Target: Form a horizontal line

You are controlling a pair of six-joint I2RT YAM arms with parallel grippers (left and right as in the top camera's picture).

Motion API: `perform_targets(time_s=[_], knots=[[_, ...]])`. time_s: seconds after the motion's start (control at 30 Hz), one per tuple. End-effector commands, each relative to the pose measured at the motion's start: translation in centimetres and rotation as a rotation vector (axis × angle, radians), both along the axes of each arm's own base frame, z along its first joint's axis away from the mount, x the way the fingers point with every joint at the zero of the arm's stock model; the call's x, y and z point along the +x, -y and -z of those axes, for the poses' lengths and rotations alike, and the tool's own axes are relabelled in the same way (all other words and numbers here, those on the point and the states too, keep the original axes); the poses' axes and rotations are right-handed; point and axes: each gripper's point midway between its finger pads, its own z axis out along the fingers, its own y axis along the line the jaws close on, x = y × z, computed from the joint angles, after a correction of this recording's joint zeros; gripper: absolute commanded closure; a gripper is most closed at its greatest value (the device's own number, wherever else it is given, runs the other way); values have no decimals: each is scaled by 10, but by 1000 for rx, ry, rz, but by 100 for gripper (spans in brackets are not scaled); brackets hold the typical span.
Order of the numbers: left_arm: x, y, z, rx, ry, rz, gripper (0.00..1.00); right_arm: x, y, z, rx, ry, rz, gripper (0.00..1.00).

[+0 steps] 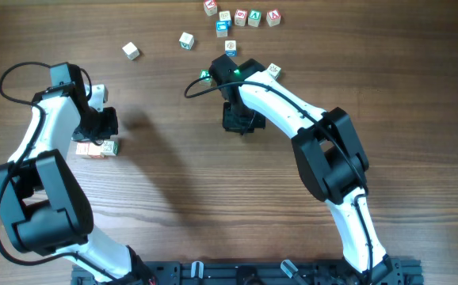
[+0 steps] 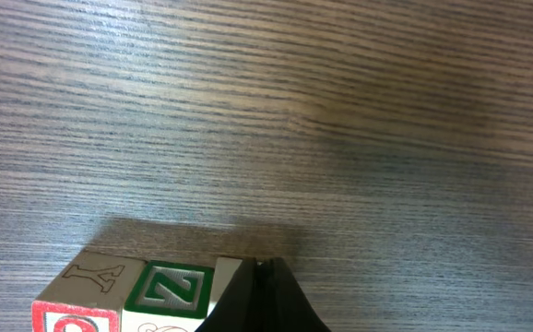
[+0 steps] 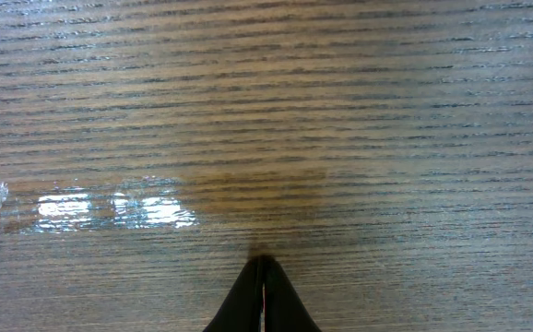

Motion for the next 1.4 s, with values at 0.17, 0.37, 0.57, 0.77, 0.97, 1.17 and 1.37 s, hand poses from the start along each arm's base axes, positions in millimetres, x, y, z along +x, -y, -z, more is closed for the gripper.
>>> perform_targets(time_s=[0.17, 0.37, 0.57, 0.77, 0.97, 1.17, 1.37], knots=[[-4, -2, 6, 19, -11, 28, 96, 4, 6, -6, -19, 30, -36, 95], [-3, -3, 8, 21, -3, 28, 96, 6, 5, -6, -19, 36, -37, 95], [-2, -3, 9, 22, 0, 28, 96, 6, 6, -6, -21, 38, -37, 95], [-4, -2, 9, 21, -4, 28, 96, 7, 6, -6, -21, 40, -37, 95], [-5, -2, 9, 19, -11, 28, 96, 7, 5, -6, -18, 43, -36, 95], [-5, -2, 9, 19, -12, 28, 96, 8, 5, -6, -18, 45, -36, 95], [-5, -2, 15, 16, -21, 28, 96, 8, 5, -6, -19, 48, -37, 95]])
